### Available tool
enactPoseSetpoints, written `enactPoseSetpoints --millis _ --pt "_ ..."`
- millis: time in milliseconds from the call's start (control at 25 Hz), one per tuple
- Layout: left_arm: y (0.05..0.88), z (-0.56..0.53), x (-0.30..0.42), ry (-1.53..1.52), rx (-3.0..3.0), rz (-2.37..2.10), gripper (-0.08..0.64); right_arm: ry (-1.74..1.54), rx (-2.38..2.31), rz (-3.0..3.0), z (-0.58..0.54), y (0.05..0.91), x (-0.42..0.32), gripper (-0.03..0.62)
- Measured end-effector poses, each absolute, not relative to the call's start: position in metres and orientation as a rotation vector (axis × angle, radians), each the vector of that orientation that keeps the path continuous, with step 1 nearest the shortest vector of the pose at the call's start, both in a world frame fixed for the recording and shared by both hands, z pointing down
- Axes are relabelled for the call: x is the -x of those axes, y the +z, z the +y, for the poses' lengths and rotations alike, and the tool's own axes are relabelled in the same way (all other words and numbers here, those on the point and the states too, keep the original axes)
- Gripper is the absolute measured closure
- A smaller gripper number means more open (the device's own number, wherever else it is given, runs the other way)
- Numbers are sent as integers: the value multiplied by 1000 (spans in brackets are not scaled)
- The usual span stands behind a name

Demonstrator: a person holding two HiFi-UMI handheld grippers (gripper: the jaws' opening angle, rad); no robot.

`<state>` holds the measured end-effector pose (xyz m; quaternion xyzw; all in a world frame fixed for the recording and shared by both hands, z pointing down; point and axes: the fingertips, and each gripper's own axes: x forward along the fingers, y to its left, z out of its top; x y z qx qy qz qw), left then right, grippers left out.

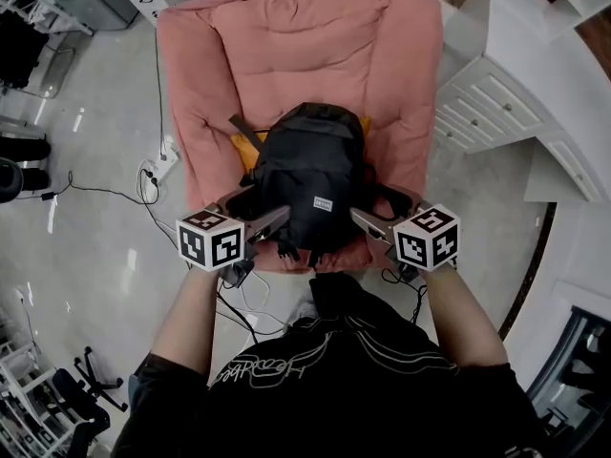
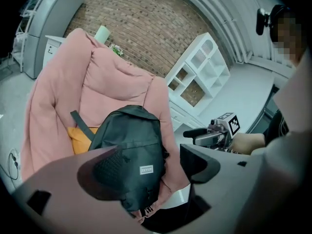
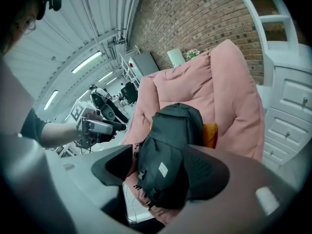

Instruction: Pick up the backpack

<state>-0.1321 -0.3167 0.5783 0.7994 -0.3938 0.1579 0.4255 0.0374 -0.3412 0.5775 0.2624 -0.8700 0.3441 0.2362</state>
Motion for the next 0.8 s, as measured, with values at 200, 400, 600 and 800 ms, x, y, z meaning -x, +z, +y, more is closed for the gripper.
enactPoseSetpoints --millis 200,400,600,800 --pt "620 -340 145 517 -1962 -1029 199 981 -751 -2277 -367 627 -41 270" --pt "657 -373 169 575 -1882 -1136 192 938 -741 -2210 -394 667 -41 270" --pt "692 -386 178 617 -1848 -1148 192 946 -710 -2190 -407 693 -34 270" --pt "715 -402 179 732 -1926 -1132 192 979 -697 -2205 -415 708 -30 270"
